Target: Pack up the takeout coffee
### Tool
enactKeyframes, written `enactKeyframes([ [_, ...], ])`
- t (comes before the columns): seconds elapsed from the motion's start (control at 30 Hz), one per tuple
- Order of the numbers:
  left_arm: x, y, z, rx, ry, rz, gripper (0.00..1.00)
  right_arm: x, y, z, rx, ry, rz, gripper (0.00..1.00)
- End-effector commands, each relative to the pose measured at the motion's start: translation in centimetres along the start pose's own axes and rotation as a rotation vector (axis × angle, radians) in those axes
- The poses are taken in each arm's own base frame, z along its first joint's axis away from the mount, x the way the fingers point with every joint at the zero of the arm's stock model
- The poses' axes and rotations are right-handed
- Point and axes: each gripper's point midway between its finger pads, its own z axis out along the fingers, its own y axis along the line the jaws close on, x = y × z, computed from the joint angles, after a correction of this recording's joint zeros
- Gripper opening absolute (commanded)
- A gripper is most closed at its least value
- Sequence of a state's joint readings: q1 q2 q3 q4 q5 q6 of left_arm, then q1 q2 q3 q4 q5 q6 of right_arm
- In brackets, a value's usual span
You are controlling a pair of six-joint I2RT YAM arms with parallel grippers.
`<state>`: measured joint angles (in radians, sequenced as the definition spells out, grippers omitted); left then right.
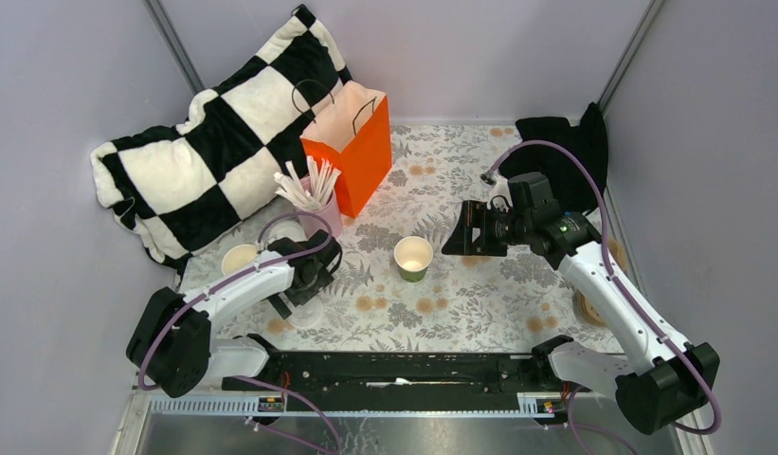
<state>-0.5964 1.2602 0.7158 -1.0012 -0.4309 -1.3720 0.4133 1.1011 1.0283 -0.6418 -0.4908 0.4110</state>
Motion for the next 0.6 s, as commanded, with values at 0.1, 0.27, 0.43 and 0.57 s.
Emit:
enactKeyframes([
  [0.1, 0.3, -0.7, 0.8, 0.019, 0.002, -0.041, 0.99, 0.0, 0.8, -0.6, -0.033, -0.015, -0.041, 0.80],
  [0.27, 0.6, 0.7, 0.9, -0.040, 0.010, -0.059, 0.99, -0.2, 0.9, -0.7, -0.036, -0.019, -0.046, 0.80],
  [0.43, 1.1, 1.2, 0.8, -0.057, 0.031, -0.055, 0.99, -0.1, 0.9, -0.6, -0.041, -0.016, -0.044, 0.80],
  [0.57, 1.1, 1.4, 0.6, -0.066, 0.039, -0.033, 0.99, -0.2, 1.0, -0.5, -0.045, -0.015, -0.043, 0.80],
])
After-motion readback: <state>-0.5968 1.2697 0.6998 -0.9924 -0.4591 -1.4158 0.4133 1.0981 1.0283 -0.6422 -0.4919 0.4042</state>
